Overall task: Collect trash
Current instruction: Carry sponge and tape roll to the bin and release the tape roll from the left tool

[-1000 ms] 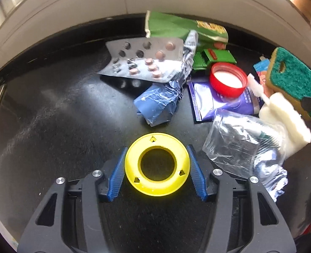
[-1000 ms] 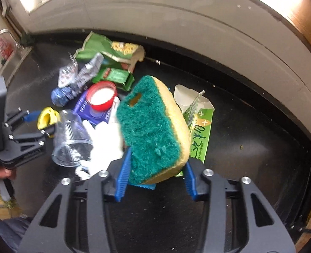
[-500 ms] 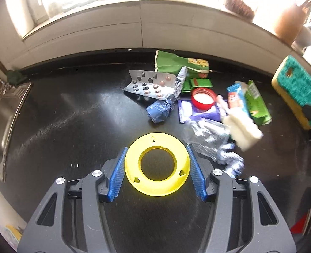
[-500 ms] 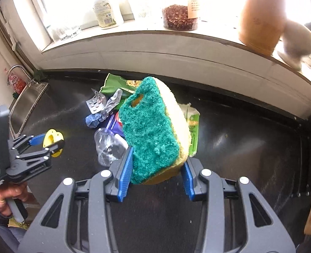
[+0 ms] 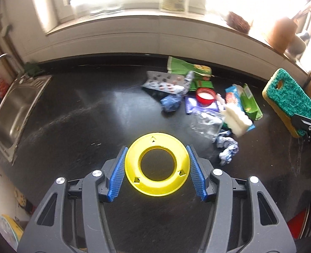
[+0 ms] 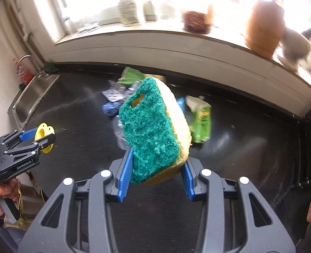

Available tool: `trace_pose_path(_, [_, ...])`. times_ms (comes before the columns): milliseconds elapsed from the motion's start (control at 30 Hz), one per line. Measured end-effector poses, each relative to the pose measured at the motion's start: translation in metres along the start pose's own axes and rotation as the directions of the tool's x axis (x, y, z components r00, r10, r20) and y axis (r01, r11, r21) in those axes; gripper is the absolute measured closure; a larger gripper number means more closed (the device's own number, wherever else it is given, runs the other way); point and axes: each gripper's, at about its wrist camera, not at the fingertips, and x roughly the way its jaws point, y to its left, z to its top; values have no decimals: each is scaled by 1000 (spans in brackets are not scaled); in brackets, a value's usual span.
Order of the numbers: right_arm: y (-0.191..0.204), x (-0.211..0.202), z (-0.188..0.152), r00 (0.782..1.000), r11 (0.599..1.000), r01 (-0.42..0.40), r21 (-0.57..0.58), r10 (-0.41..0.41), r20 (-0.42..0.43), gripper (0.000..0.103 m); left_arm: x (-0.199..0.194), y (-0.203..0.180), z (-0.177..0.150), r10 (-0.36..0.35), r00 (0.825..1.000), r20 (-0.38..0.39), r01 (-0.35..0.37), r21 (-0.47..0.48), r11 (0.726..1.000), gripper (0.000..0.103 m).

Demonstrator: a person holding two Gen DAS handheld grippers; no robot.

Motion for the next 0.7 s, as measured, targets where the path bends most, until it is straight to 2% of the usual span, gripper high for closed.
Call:
trace_pose_path(100, [32,3,6,999,997,-49,-53,49,-1,61,-17,30,-13,41,999,19,-39,-60,997,48])
trace_pose_path(200, [84,13,14,991,981,-136,-139,135,-17,61,-33,68,-34,95,995,26,-91,-139,986,48])
trace_pose_path(300, [142,24,19,976,947,-220,-236,214,-51,61,-50,115,-67,162,987,13,-154,-244,957,48])
trace_pose_path(333, [172,29,18,964,922,-266,-283,254,-77,61,-55,130,-79,184,983,5,-176,-279,944,48])
trace_pose_path(400, [217,38,17,943,878,-332,-346,309,-122,61,-63,163,-109,233,972,-21,-225,-354,908,48])
trace_pose_path(467, [271,51,9,913,815,-408,-411,359,-194,61,-70,195,-143,270,961,-57,-268,-430,862,48])
trace_pose_path(500, [303,59,2,889,773,-458,-439,387,-246,61,-72,207,-157,283,956,-72,-284,-462,840,48])
trace_pose_path(533, [319,63,-2,877,753,-479,-452,397,-270,61,-74,224,-177,296,951,-93,-301,-506,808,48])
trace_pose_path(600, [375,78,-20,835,675,-549,-493,414,-362,61,-74,243,-204,308,943,-121,-322,-556,766,48])
trace_pose_path(633, [393,81,-27,823,654,-566,-502,414,-390,61,-72,257,-223,315,939,-136,-333,-584,740,48])
trace_pose_path(667, [419,88,-38,804,622,-591,-514,409,-431,61,-70,265,-234,320,936,-146,-341,-599,725,48])
trace_pose_path(700, [435,93,-46,796,606,-602,-520,401,-454,61,-68,274,-247,323,934,-153,-346,-613,710,48])
